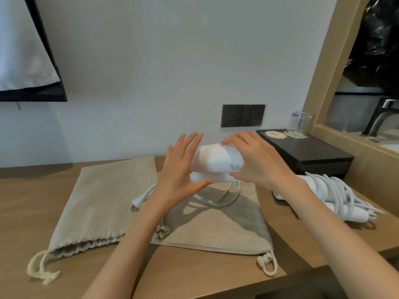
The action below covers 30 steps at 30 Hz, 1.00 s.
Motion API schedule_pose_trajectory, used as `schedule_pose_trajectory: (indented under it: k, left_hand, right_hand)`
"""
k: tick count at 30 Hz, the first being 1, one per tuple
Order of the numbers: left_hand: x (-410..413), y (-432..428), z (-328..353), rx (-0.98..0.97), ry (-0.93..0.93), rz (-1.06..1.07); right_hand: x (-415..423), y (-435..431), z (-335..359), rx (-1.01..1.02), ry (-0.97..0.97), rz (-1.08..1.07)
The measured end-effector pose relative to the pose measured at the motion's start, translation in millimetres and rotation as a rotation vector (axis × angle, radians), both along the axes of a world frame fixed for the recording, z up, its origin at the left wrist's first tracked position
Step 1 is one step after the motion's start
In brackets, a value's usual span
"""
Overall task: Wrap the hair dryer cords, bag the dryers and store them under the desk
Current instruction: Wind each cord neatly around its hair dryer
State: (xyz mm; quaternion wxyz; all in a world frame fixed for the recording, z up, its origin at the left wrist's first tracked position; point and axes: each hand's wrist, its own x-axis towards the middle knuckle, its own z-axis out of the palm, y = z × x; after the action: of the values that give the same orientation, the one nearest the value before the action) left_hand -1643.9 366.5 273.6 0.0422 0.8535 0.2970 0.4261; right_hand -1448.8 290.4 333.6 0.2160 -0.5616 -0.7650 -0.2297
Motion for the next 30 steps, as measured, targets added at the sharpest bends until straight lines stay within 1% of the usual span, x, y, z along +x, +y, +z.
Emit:
schedule_pose_trajectory:
  k: [2, 3, 5, 8, 9, 10, 13, 14, 15, 16, 18, 20, 23, 24, 26, 28, 30]
  left_hand:
    - [3.1, -4.9, 5.5, -0.027, -0.027, -0.018]
    - [4.3, -5.9, 6.4, -0.01, -0.044, -0.015]
    - [4.0, -9.0, 8.5, 0.01, -0.087, 0.006]
    - [0.6, -17.3, 13.7, -0.102, -0.221, 0.019]
    - [0.6, -20.7, 14.6, -0.125, -0.281, 0.028]
    - [1.2, -23.1, 15.4, -0.149, -0.352, 0.035]
    - [3.1, -23.5, 18.0, -0.319, -0.619, -0.013]
    - [2.2, -21.3, 19.4, -0.397, -0.708, -0.036]
    - [0.4, -18.2, 20.7, -0.472, -0.783, -0.054]
    - [-1.9, -14.1, 20.6, -0.536, -0.832, -0.062]
    - [-6.1, -7.4, 17.5, -0.621, -0.857, -0.051]
    - [-6.7, -5.2, 15.8, -0.715, -0.872, -0.056]
    - [-6.7, -3.3, 16.5, -0.899, -0.987, -0.141]
    - [-8.0, -2.1, 18.6, -0.964, -0.997, -0.174]
    - [-13.8, 2.5, 20.6, -1.069, -0.952, -0.21]
    - [-20.3, 6.1, 21.1, -1.082, -0.943, -0.228]
    - [-24.6, 8.1, 20.7, -1.025, -1.025, -0.248]
  right_hand:
    - [-2.0, 1.0, 14.7, 0.07, -0.101, 0.112]
    - [-4.4, 1.0, 18.5, 0.091, -0.119, 0.154]
    - [-11.2, -1.3, 24.5, 0.123, -0.05, 0.239]
    - [-18.8, -4.3, 28.9, 0.176, 0.097, 0.35]
    - [-20.9, -3.0, 29.3, 0.177, 0.192, 0.369]
    - [-23.4, -1.0, 28.6, 0.164, 0.336, 0.374]
    - [-36.0, 4.7, 19.3, 0.071, 0.855, 0.297]
    - [-40.0, 5.8, 15.2, 0.011, 0.954, 0.262]
    - [-42.1, 7.2, 10.2, -0.079, 0.984, 0.235]
    - [-44.0, 7.8, 5.4, -0.189, 0.96, 0.217]
    - [-46.1, 9.8, -3.5, -0.381, 0.86, 0.202]
    - [-48.8, 13.8, -12.2, -0.461, 0.835, 0.213]
    - [-54.8, 21.5, -22.6, -0.43, 0.869, 0.252]
    - [-55.6, 22.2, -22.1, -0.406, 0.879, 0.278]
    - [-52.0, 24.2, -15.1, -0.374, 0.839, 0.311]
    - [-44.2, 26.7, -2.0, -0.364, 0.746, 0.303]
    - [-36.7, 30.3, 9.9, -0.363, 0.713, 0.312]
